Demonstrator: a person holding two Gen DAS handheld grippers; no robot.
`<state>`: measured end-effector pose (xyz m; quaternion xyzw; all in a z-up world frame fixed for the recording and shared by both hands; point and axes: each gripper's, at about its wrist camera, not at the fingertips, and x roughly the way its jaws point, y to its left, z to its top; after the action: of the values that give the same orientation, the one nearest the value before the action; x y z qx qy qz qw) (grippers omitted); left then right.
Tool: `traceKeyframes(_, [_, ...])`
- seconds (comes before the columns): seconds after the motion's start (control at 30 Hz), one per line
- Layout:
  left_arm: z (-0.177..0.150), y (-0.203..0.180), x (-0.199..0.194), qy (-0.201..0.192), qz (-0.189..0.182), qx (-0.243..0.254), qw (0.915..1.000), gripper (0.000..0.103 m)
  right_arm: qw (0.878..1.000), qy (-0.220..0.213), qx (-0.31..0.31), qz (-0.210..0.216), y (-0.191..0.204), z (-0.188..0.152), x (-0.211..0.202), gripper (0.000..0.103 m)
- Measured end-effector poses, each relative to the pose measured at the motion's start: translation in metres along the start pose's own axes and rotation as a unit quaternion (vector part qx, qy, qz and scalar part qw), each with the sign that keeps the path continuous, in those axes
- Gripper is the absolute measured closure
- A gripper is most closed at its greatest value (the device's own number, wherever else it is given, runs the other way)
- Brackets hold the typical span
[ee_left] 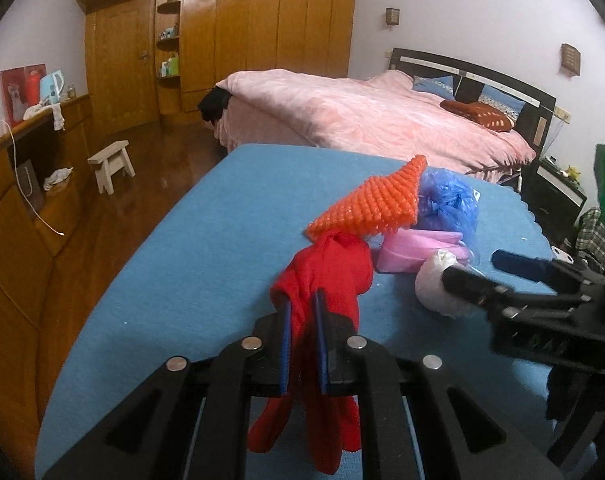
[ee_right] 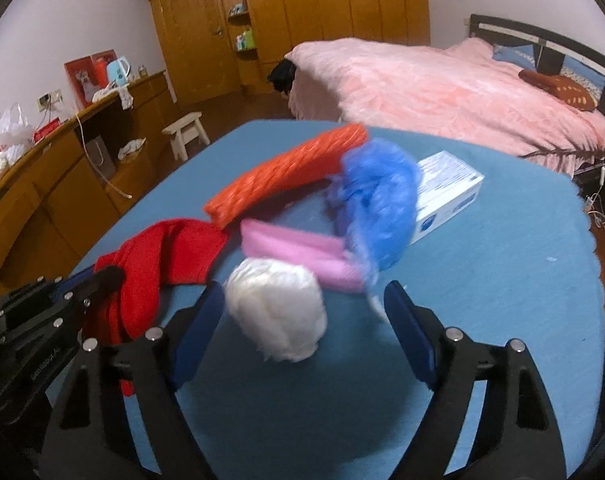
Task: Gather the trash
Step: 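Grasp the white tissue ball with the right tool while the left tool holds the red glove, then carry the red glove and tissue ball over the bin and release both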
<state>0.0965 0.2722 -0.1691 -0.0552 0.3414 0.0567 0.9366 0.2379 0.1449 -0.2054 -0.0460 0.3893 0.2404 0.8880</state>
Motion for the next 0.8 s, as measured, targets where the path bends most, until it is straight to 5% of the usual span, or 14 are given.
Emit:
traceKeyframes(0.23, [-0.001, 0.002, 0.004, 0.005, -0.004, -0.009, 0.9999, 0.092, 1.000, 0.022, -0.010, 0.001, 0.011, -0.006, 0.013, 0.035])
traceKeyframes(0.4, [-0.002, 0.004, 0.010, 0.014, -0.006, -0.014, 0.9998, 0.092, 0.999, 0.036, -0.004, 0.010, 0.008, -0.006, 0.018, 0.060])
traceKeyframes(0.8, [0.009, -0.015, -0.006, 0.004, -0.026, -0.001, 0.9996, 0.092, 1.000, 0.014, -0.008, 0.017, -0.002, -0.014, -0.028, 0.064])
